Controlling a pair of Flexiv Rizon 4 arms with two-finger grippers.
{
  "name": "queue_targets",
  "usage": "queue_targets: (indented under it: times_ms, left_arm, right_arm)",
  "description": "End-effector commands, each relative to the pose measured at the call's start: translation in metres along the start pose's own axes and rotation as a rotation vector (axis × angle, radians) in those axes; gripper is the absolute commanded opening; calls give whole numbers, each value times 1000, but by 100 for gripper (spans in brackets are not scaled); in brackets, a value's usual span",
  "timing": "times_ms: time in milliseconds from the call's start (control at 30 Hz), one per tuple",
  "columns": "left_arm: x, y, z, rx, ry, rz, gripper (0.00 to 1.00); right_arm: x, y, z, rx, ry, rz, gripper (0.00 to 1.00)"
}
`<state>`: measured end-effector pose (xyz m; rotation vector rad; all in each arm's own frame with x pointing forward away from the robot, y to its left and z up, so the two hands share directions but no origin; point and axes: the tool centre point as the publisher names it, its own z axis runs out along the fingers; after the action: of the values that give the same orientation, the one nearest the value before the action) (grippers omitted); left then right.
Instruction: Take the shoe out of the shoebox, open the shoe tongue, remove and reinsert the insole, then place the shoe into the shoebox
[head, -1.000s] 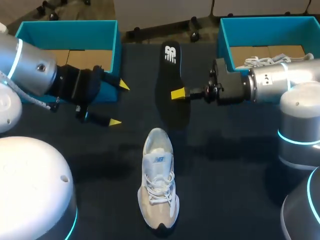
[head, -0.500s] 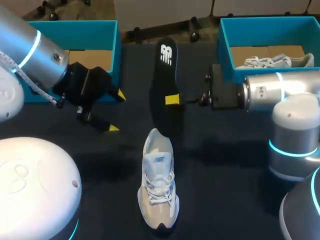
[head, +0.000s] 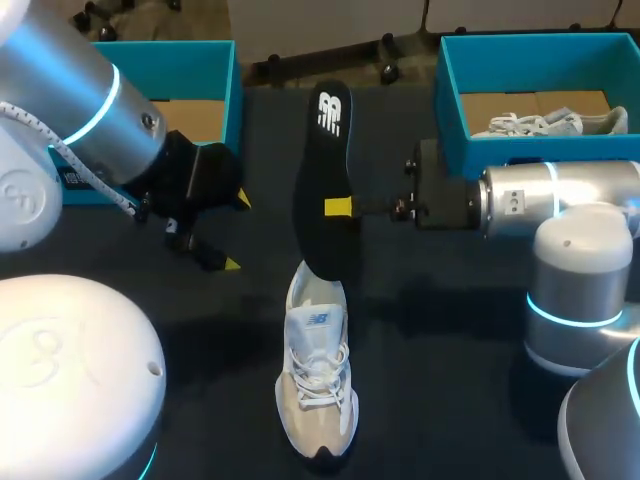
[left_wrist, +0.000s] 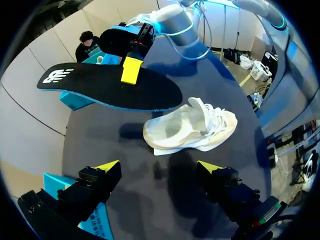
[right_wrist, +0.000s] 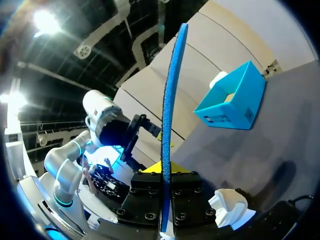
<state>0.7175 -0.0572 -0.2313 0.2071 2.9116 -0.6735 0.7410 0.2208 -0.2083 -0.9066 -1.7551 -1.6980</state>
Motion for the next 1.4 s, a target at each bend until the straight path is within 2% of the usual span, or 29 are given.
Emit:
queue_targets:
  times_ms: [33, 67, 200, 267, 433, 900, 1100, 1400]
  left_arm:
    - [-1, 5, 20, 17, 65, 15, 100]
    - [0, 7, 24, 34, 85, 29, 100]
    - [3, 11, 40, 14, 119, 17, 100]
    - [6, 12, 44, -10, 127, 9, 100]
    - [7, 18, 52, 3, 161, -53, 100]
    - [7, 18, 52, 3, 161, -53, 100]
    - [16, 26, 74, 28, 174, -63, 100]
    - [28, 32, 94, 18, 190, -86, 100]
  right_arm:
    - [-3, -2, 4, 2, -27, -31, 0]
    - [-5, -5, 6, -5, -11, -60, 0]
    - [-17, -17, 11, 7, 2, -141, 0]
    - [-23, -21, 14, 21, -7, -166, 0]
    - [-31, -27, 24, 31, 20, -208, 0]
    - [-31, -27, 24, 31, 20, -208, 0]
    - [-39, -44, 34, 20, 11, -309, 0]
    - [-43, -45, 40, 3, 19, -371, 0]
